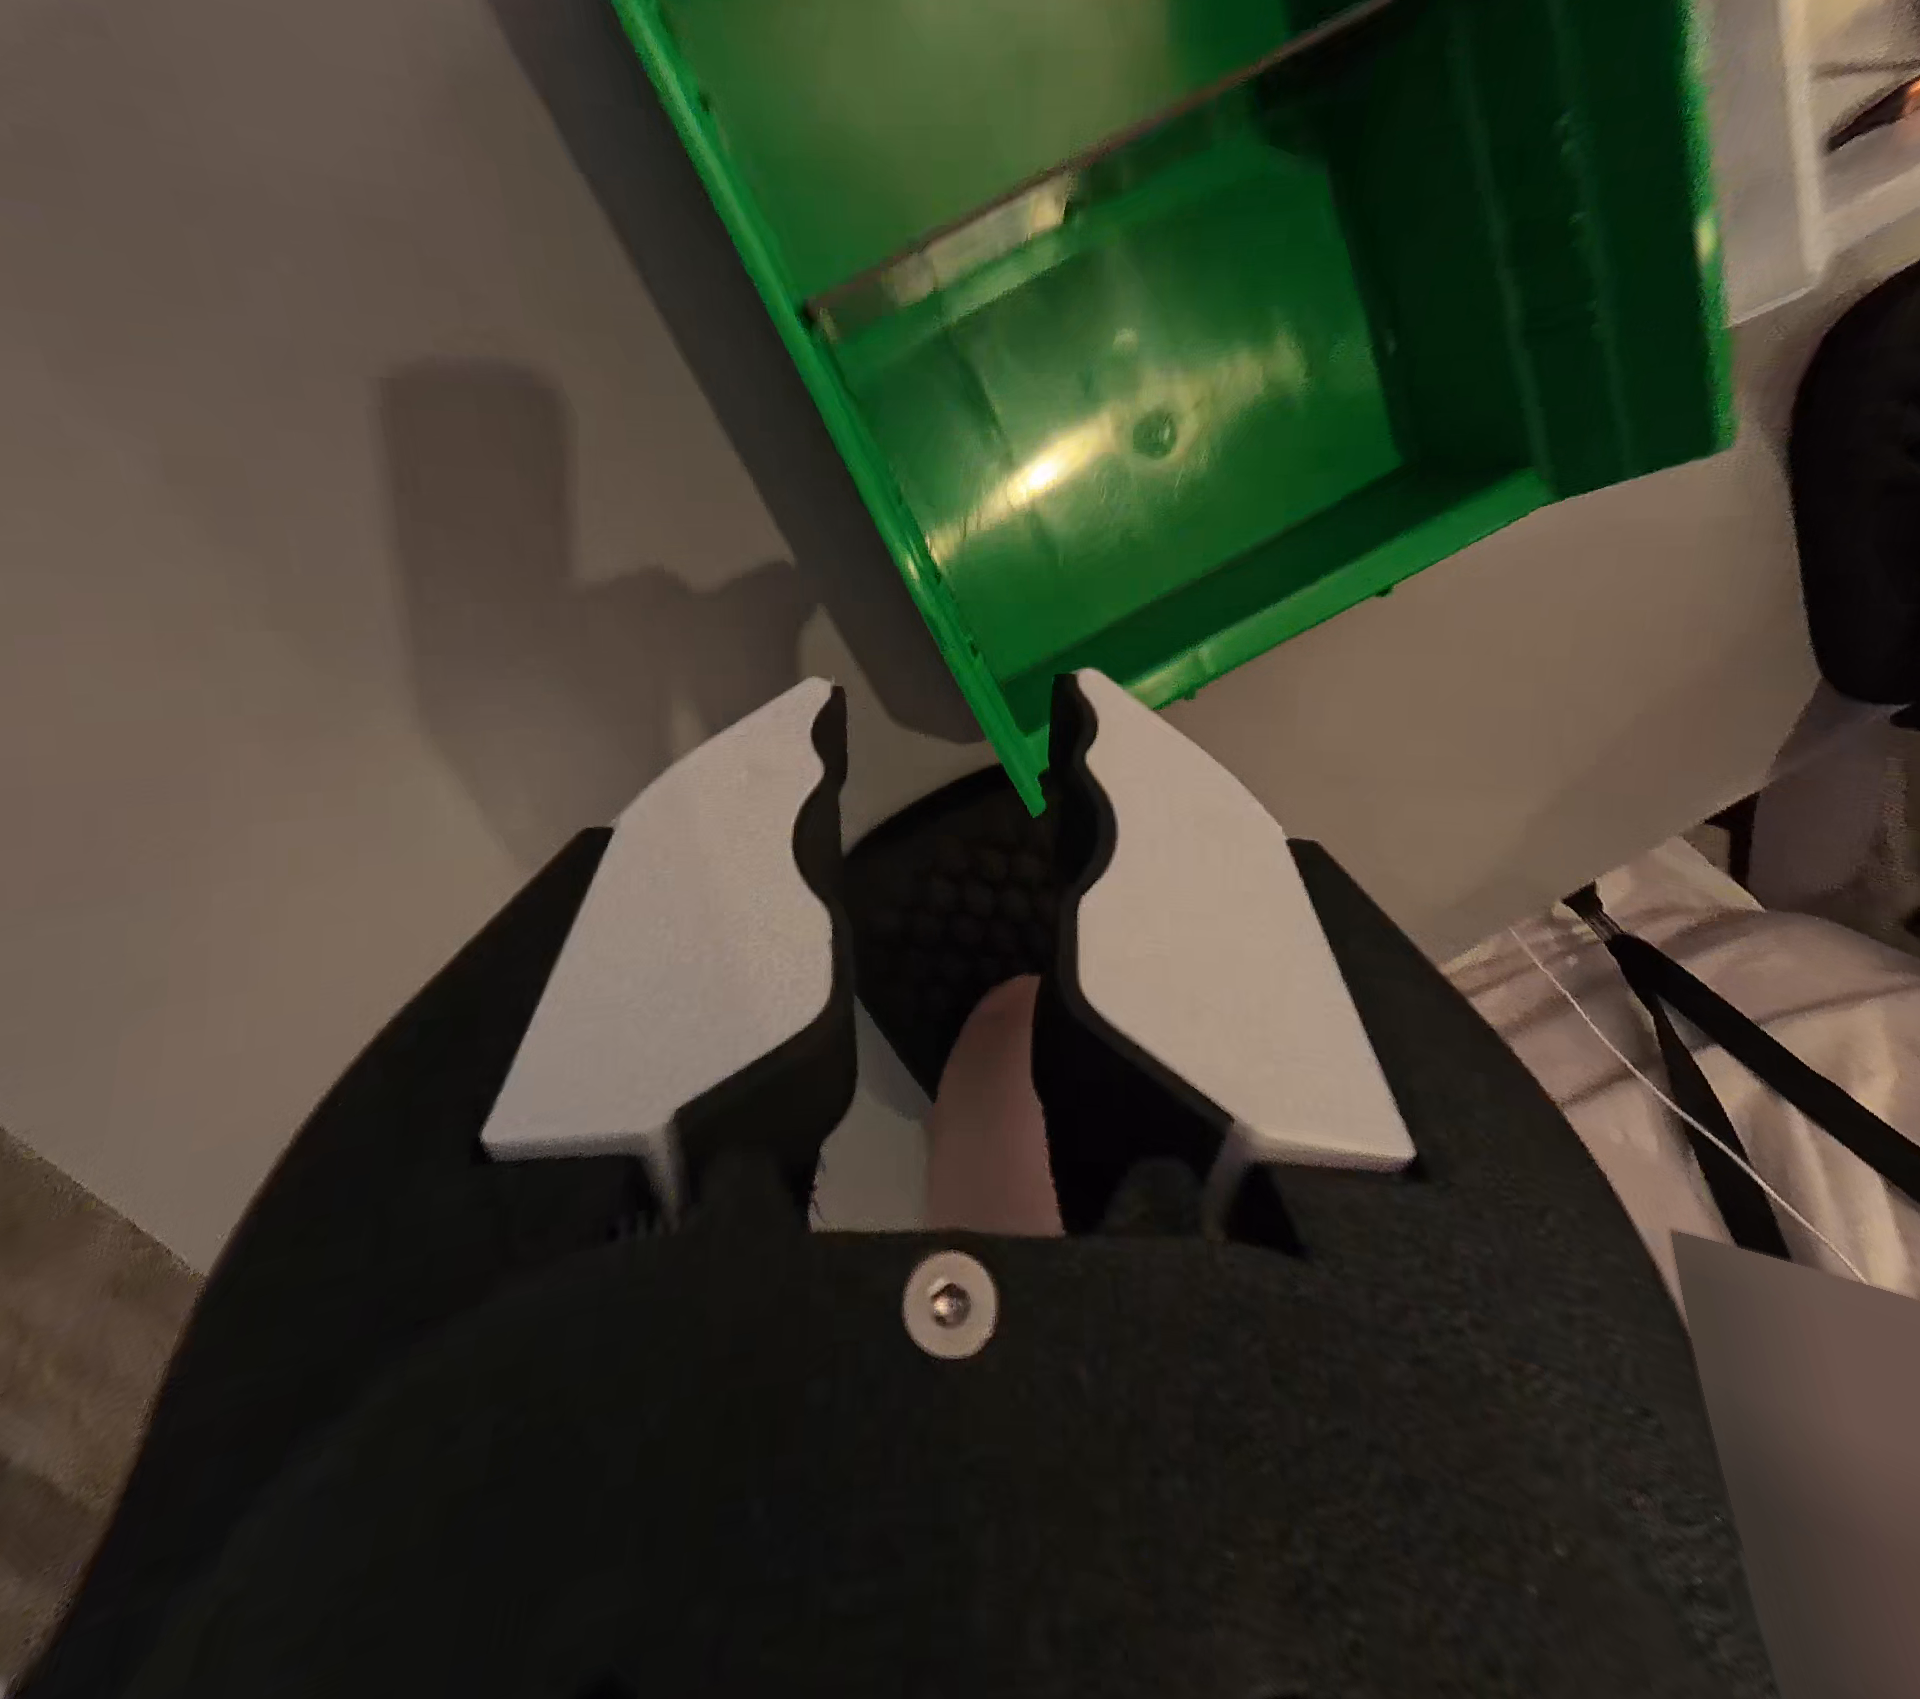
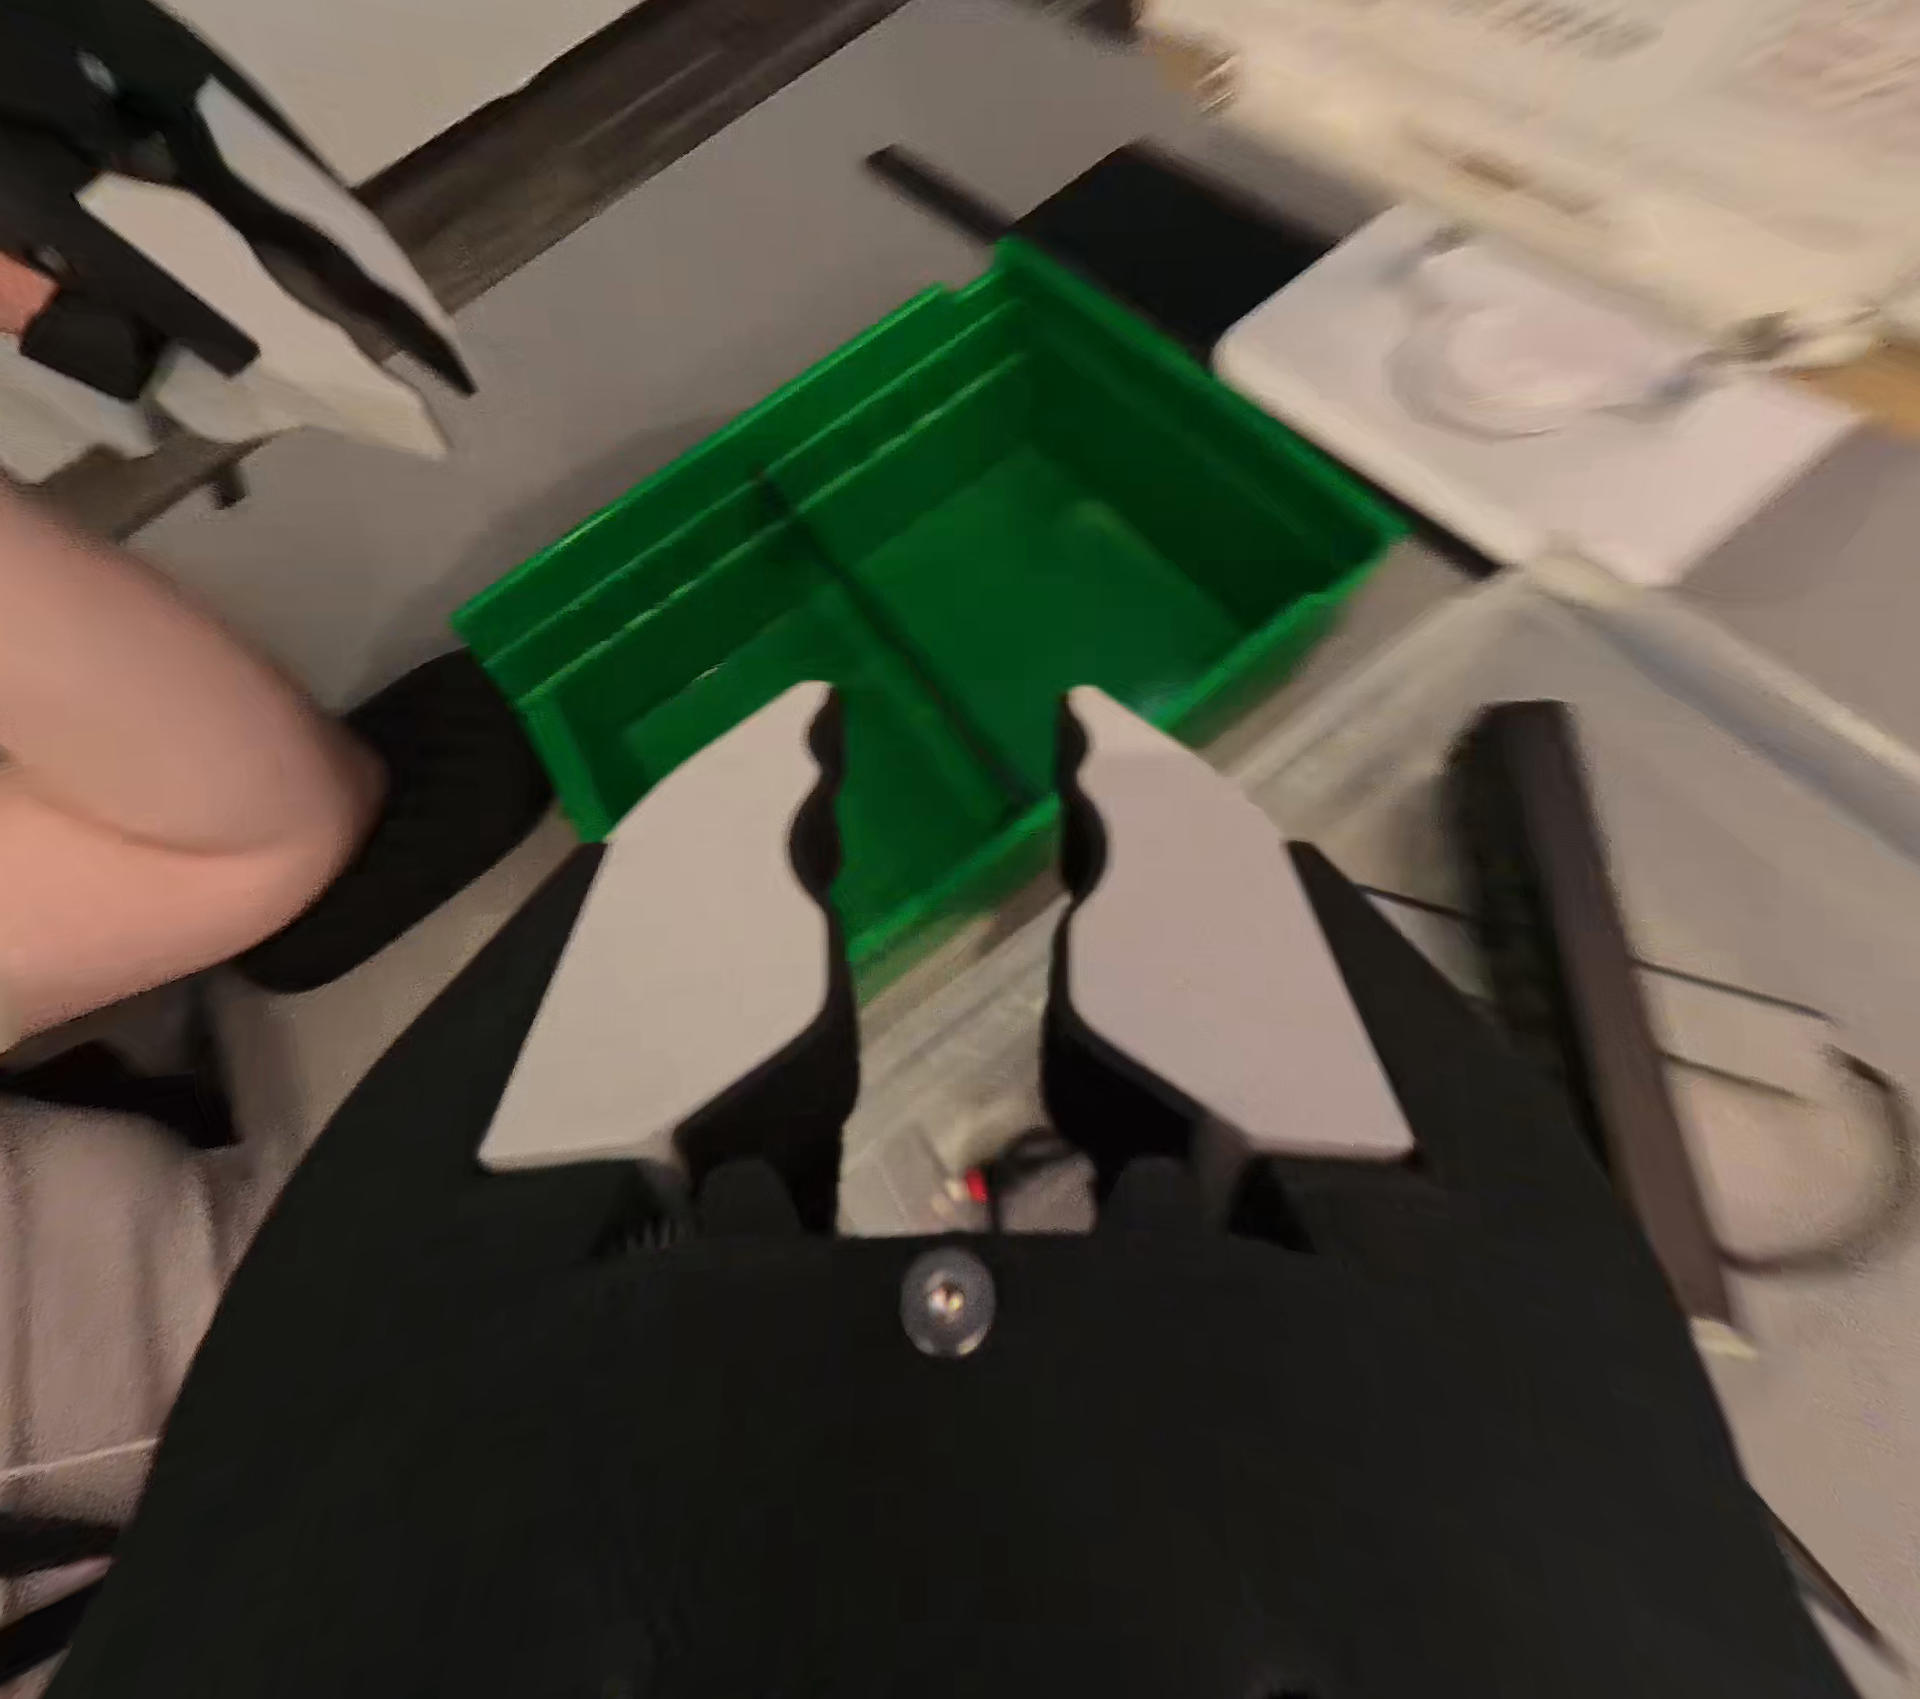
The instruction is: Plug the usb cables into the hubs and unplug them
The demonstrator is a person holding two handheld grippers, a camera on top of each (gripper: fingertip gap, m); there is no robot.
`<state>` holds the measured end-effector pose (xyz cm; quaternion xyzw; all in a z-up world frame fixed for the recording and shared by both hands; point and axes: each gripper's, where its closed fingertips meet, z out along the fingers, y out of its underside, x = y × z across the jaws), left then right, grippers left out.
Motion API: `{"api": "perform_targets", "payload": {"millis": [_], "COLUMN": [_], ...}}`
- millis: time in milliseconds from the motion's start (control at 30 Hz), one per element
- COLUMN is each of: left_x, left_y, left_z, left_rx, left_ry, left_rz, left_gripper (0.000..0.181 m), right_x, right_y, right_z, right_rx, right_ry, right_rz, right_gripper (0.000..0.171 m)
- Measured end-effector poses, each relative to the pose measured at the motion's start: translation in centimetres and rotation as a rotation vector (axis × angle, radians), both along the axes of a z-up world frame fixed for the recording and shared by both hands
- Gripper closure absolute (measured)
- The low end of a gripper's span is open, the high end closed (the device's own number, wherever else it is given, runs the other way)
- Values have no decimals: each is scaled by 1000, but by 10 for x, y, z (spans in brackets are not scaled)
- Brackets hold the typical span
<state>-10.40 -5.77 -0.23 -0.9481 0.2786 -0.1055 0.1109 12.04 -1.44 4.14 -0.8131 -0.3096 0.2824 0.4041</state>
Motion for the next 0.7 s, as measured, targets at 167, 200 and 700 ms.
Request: {"api": "perform_targets", "payload": {"millis": [167,200,700], "left_x": [15,17,28], "left_y": [1,-3,-40], "left_z": [32,33,53], "left_rx": [183,195,276], "left_ry": [-71,-71,-149], "left_rz": [-95,-120,-295], "left_gripper": [146,146,147], "right_x": [-21,-18,-2], "right_y": [29,35,39], "right_z": [-61,-69,-119], "right_rx": [-173,-180,-539], "right_ry": [-148,-209,-653], "right_rz": [-84,-122,-237], "right_gripper": [133,134,149]}}
